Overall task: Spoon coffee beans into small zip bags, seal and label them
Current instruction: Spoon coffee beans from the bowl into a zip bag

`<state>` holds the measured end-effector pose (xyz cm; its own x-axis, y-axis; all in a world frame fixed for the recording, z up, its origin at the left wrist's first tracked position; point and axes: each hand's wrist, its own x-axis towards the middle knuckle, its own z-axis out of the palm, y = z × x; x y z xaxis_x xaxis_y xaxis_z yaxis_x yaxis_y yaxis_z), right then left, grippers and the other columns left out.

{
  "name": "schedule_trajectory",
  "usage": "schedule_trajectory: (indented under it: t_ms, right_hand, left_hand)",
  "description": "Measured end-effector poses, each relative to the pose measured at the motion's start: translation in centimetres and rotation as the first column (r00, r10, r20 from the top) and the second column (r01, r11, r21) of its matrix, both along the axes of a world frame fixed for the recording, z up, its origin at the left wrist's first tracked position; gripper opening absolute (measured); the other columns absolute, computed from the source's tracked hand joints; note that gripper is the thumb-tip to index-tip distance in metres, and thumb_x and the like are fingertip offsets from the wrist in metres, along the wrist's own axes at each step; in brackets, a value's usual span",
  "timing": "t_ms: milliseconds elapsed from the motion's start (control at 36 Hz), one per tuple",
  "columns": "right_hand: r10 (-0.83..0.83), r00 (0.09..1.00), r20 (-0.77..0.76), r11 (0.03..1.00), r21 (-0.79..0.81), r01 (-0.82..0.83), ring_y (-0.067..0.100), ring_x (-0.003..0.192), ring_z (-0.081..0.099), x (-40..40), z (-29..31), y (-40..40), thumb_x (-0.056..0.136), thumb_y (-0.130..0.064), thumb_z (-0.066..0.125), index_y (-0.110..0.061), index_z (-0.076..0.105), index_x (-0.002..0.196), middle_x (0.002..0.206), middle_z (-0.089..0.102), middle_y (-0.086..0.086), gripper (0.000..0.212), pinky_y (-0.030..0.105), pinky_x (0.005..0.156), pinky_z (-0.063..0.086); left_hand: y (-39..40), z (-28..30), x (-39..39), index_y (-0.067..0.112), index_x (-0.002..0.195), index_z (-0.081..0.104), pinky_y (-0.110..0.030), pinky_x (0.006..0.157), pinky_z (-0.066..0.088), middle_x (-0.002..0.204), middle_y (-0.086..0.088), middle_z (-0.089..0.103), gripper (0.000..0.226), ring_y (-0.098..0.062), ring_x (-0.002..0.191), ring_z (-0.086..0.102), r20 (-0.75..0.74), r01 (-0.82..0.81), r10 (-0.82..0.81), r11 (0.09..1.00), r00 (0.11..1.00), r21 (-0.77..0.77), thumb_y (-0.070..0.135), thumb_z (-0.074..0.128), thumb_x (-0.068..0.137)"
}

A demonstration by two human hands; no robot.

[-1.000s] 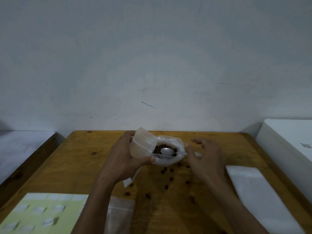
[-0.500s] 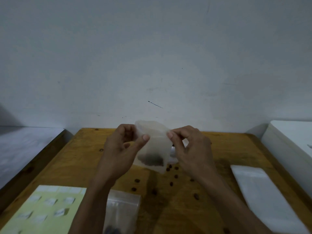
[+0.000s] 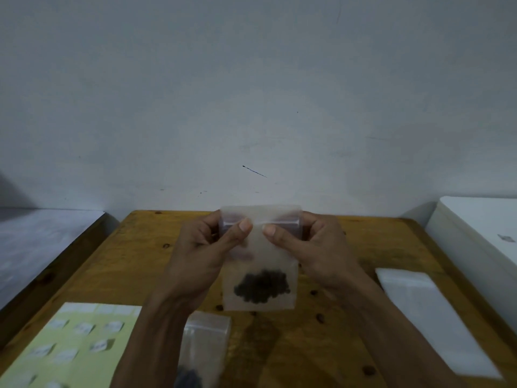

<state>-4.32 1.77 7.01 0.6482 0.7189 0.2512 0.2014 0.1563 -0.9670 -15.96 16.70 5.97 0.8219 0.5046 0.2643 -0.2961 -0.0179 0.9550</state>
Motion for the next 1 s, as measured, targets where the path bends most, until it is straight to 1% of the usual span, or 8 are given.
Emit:
schedule_trajectory:
  t_ms: [111,306,472,639,778,861,917,1000]
  right_hand:
    - [0.034,0.998,-0.051,0.999,0.012,-0.034,0.017,0.085,0.074,-0.3,0.4,-0.2,0.076,-0.025,0.074,-0.014,0.076,0.092,0.090,0.078,0.000,0.019,0.030,0.069,0.061]
    - [0.026,0.998,-0.053,0.999,0.036,-0.025,0.019,0.080,0.074,-0.3,0.5,-0.4,0.084,-0.012,0.073,-0.006,0.076,0.091,0.087,0.077,0.006,0.010,0.026,0.064,0.056]
    - [0.009,1.000,-0.012,1.000,0.025,-0.008,0.017,0.082,0.074,-0.3,0.3,-0.8,0.087,-0.015,0.071,-0.011,0.075,0.091,0.088,0.077,0.002,0.007,0.024,0.064,0.055]
    - [-0.045,0.996,-0.071,0.999,0.018,0.047,0.020,0.084,0.071,0.4,0.3,-1.8,0.075,-0.028,0.075,-0.006,0.078,0.085,0.088,0.076,0.010,0.024,0.033,0.069,0.059]
    - [-0.080,0.992,-0.098,0.997,0.015,0.082,0.021,0.078,0.070,0.4,0.1,-2.8,0.065,-0.031,0.080,0.003,0.076,0.081,0.085,0.075,0.018,0.037,0.043,0.076,0.060]
    - [-0.055,0.994,-0.091,0.997,-0.052,0.050,0.026,0.085,0.073,0.2,-0.1,-3.3,0.068,-0.035,0.080,-0.004,0.079,0.084,0.087,0.076,0.015,0.035,0.050,0.077,0.060]
    - [-0.028,0.993,-0.114,0.997,-0.074,0.020,0.022,0.081,0.073,-0.1,-0.1,-3.6,0.072,-0.032,0.076,-0.009,0.079,0.087,0.088,0.077,0.010,0.027,0.041,0.067,0.061]
    - [-0.020,0.985,-0.171,0.998,-0.058,0.011,0.015,0.069,0.070,-1.0,-0.1,-4.0,0.076,-0.025,0.075,-0.006,0.077,0.087,0.081,0.076,0.007,0.022,0.027,0.052,0.055]
  left_hand:
    - [-0.6,0.3,-0.1,0.005,0.090,0.075,-0.034,0.068,0.059,0.089,-0.020,0.070,0.024,-0.025,0.080,0.068,0.004,-0.008,0.008,0.999,1.000,0.034,0.027,0.072,0.081]
    - [-1.9,0.3,0.1,-0.001,0.090,0.071,-0.030,0.061,0.057,0.083,-0.015,0.073,0.020,-0.021,0.074,0.070,0.009,-0.070,0.069,0.991,0.998,0.110,0.017,0.066,0.085]
    - [-3.0,0.3,0.6,0.006,0.089,0.072,-0.046,0.064,0.059,0.084,-0.014,0.072,0.023,-0.029,0.078,0.071,0.024,-0.178,0.177,0.965,0.984,0.190,0.027,0.066,0.083]
    - [-2.6,0.6,0.1,0.005,0.089,0.072,-0.041,0.065,0.060,0.084,-0.011,0.073,0.023,-0.024,0.078,0.071,-0.005,-0.169,0.171,0.979,0.985,0.115,0.025,0.068,0.080]
    - [-2.6,0.0,-0.4,0.005,0.069,0.070,-0.032,0.062,0.054,0.069,-0.007,0.066,0.022,-0.017,0.067,0.060,0.019,-0.195,0.195,0.980,0.981,0.037,0.025,0.071,0.076]
    - [-2.6,-0.1,-0.8,0.009,0.063,0.071,-0.036,0.061,0.050,0.066,-0.006,0.064,0.019,-0.019,0.066,0.057,0.008,-0.216,0.216,0.976,0.976,0.007,0.024,0.072,0.074]
    - [-2.6,0.0,-1.3,0.007,0.063,0.069,-0.038,0.061,0.052,0.066,-0.007,0.064,0.021,-0.022,0.067,0.057,-0.023,-0.206,0.206,0.979,0.978,0.011,0.025,0.072,0.074]
    - [-2.6,0.1,-2.2,0.011,0.062,0.069,-0.034,0.053,0.055,0.067,-0.008,0.063,0.020,-0.022,0.068,0.060,-0.085,-0.145,0.146,0.989,0.986,0.020,0.025,0.072,0.075]
